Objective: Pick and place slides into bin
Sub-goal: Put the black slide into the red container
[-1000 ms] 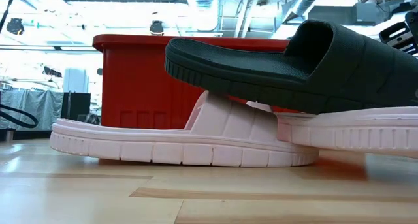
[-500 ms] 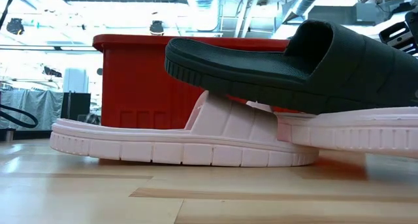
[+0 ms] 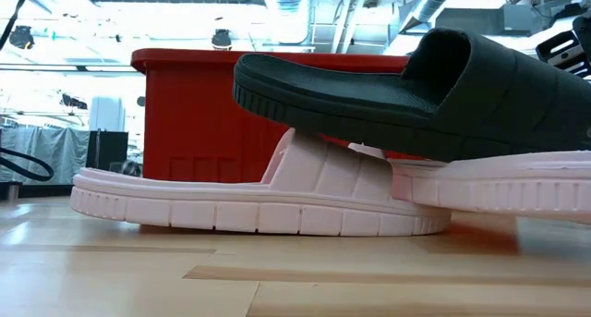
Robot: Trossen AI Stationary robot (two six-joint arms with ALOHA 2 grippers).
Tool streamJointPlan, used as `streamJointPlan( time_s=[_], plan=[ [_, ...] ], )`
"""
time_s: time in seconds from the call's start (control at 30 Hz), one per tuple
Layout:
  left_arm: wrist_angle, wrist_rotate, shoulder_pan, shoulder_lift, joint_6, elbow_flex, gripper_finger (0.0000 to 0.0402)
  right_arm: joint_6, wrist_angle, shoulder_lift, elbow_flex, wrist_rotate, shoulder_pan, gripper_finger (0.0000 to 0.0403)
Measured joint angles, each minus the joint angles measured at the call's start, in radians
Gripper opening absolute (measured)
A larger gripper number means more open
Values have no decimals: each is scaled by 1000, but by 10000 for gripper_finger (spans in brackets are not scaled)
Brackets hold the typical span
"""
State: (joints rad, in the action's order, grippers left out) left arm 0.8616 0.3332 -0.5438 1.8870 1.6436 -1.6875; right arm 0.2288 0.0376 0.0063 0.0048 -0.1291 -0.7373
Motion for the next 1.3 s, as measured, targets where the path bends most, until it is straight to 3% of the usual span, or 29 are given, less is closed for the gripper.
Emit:
streamJointPlan(
  time_s=[0.77,1.13,1.3],
  plan=[
    [38,0,36,-2,-98,9,111,0,0,0,0,0,0,173],
    [49,21,40,1,-178,9,199,0,0,0,0,0,0,173],
    [40,15,43,35,-235,9,215,0,0,0,0,0,0,173]
  ],
)
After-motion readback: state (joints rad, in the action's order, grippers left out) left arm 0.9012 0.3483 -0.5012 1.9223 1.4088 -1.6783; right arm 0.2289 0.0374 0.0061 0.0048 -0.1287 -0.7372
